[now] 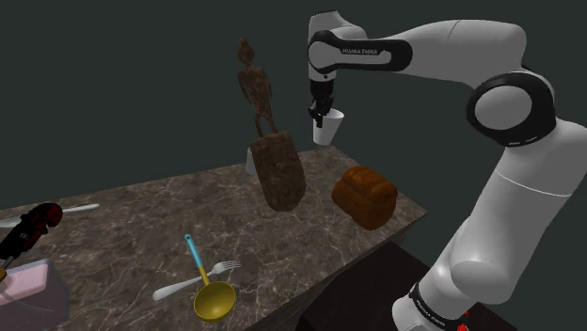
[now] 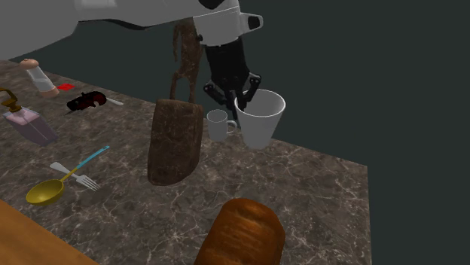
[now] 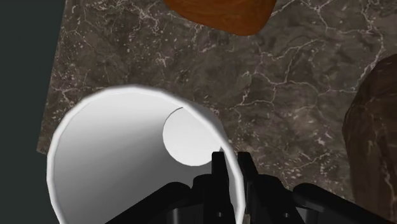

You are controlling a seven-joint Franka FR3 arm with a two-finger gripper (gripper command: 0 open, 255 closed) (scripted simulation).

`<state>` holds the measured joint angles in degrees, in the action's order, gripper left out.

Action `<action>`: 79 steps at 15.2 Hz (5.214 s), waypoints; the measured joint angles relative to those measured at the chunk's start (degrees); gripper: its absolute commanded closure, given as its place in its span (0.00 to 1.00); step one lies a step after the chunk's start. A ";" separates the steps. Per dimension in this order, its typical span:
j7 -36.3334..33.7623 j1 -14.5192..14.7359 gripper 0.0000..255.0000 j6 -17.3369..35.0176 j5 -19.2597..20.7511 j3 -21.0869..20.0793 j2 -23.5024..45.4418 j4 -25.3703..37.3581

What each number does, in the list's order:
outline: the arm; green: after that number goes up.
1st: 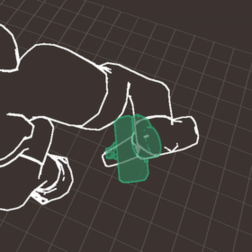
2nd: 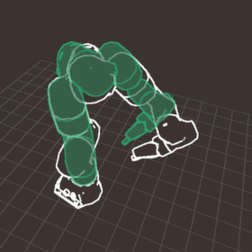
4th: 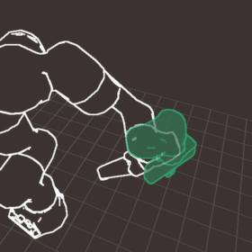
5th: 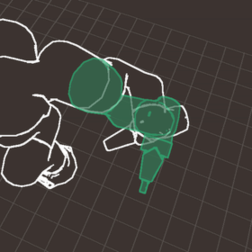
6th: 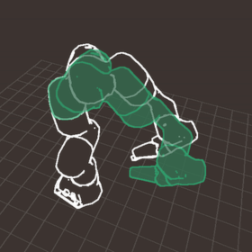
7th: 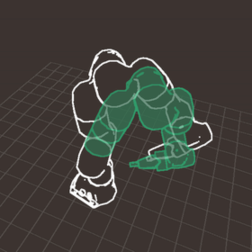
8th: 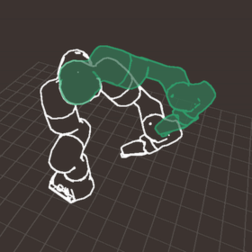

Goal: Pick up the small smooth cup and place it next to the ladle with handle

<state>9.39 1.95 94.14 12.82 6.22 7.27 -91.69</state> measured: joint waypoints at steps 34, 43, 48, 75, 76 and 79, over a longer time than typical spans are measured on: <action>-40.30 18.93 1.00 -6.40 -12.21 -24.65 -28.15 -28.48; -41.33 19.27 1.00 0.01 -12.58 -25.31 -27.80 -34.66; -41.80 19.37 1.00 3.72 -12.62 -25.63 -27.28 -37.89; -44.74 19.16 0.00 20.72 -11.28 -27.29 -20.87 -48.87; -44.74 19.16 0.00 20.72 -11.28 -27.29 -20.87 -48.87; -44.74 19.17 0.00 20.72 -11.28 -27.29 -20.88 -48.86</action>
<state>-35.36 21.12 114.87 1.53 -21.08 -13.61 -140.55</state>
